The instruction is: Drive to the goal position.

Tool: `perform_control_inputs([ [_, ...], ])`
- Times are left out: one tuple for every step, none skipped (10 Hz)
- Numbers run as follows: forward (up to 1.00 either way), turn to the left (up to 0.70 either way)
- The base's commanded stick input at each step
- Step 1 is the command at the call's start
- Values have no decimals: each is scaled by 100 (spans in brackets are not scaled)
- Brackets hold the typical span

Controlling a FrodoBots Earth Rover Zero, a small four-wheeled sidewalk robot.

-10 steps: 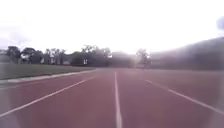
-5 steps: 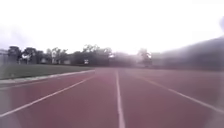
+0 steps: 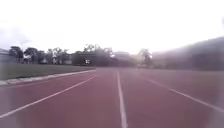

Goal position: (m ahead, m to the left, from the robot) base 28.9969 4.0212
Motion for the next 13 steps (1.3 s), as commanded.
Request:
perform_control_inputs([
  [70,0],
  [70,0],
  [70,0],
  [70,0],
  [70,0],
  [70,0],
  [70,0],
  [70,0],
  [70,0],
  [70,0],
  [70,0],
  [70,0],
  [70,0],
])
